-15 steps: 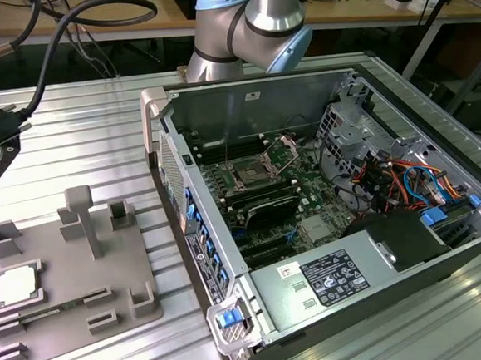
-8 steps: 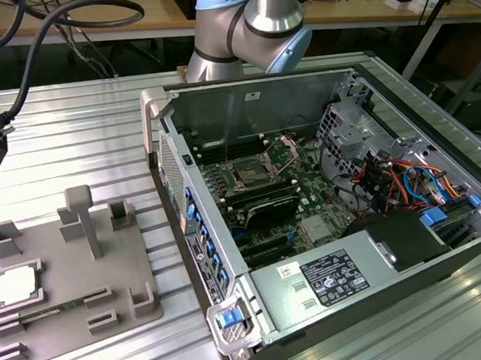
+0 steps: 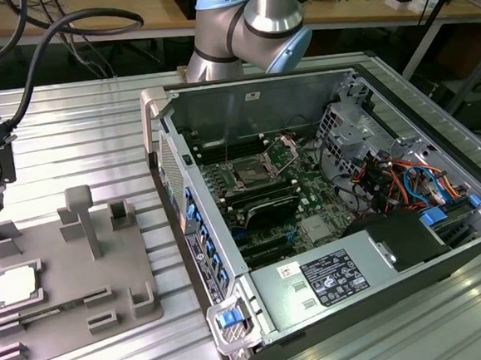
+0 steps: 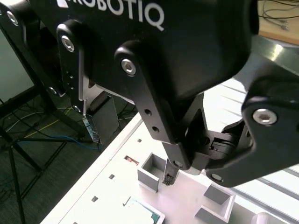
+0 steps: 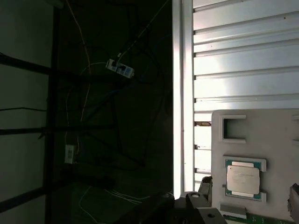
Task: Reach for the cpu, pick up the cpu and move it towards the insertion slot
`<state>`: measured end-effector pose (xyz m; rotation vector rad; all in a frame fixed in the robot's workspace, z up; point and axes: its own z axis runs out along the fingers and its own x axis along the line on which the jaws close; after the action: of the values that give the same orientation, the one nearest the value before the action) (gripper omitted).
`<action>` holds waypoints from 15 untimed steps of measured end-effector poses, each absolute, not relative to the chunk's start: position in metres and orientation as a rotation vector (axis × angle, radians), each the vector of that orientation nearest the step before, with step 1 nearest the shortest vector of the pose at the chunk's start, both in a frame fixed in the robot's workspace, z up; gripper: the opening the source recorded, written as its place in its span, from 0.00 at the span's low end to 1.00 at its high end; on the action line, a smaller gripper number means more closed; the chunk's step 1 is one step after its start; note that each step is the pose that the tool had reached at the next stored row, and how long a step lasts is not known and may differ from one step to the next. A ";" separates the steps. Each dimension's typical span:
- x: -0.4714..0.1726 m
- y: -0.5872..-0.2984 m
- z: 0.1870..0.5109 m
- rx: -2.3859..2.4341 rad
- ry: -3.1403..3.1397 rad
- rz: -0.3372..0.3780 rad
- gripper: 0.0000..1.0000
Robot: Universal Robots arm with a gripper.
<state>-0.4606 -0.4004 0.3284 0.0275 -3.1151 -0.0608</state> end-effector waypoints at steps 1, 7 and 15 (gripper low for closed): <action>-0.461 -0.401 0.326 0.028 -3.114 -0.061 0.66; -0.462 -0.401 0.318 0.027 -3.112 -0.061 0.66; -0.462 -0.401 0.317 0.028 -3.112 -0.061 0.66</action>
<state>-0.4623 -0.4006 0.3175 0.0275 -3.1117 -0.0607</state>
